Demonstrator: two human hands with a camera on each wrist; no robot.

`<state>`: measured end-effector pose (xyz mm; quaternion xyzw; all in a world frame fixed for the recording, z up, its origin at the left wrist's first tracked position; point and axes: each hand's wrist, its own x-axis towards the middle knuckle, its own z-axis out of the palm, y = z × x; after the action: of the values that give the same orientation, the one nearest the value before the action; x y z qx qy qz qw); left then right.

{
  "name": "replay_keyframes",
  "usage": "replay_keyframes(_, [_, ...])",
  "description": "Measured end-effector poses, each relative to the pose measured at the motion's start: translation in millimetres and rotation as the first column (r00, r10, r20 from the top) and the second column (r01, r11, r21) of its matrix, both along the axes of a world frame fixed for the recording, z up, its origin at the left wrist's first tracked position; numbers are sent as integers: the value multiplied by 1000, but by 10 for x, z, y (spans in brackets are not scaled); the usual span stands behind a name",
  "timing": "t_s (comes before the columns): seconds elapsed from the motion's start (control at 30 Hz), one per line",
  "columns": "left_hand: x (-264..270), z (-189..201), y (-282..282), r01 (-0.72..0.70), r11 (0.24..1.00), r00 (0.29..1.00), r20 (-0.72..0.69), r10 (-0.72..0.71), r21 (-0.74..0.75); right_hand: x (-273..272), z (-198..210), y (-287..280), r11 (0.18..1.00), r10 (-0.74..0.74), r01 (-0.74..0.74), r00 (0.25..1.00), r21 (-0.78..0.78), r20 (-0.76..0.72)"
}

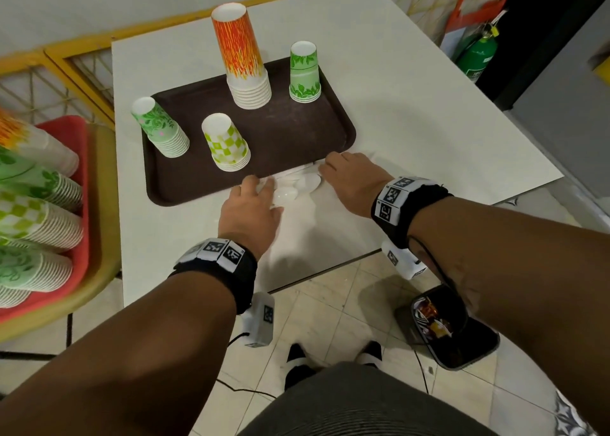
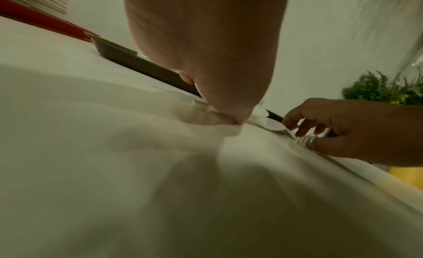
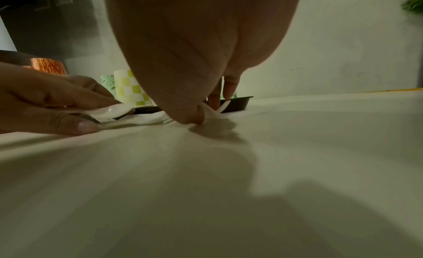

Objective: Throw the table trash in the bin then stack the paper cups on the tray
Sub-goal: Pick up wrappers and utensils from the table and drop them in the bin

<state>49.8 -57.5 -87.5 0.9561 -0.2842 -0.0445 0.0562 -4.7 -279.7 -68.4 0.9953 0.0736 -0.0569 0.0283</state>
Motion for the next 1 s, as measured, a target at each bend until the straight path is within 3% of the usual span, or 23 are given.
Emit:
replay_keyframes(0.1, [-19, -37, 12, 15, 1000, 1000, -8, -15, 0, -9, 3, 2, 1000, 10, -11, 1000, -10, -11])
replay_keyframes(0.47, [-39, -96, -16, -164, 986, 986, -41, 162, -43, -164, -147, -67, 992, -101, 101, 995, 74, -4])
replay_keyframes(0.7, [-98, -79, -60, -17, 995, 1000, 15, 19, -94, -253, -209, -218, 986, -140, 135, 989, 97, 41])
replay_keyframes(1.0, [65, 49, -240, 51, 996, 999, -7, -51, 77, -303, -149, -286, 956, -257, 256, 966, 145, -17])
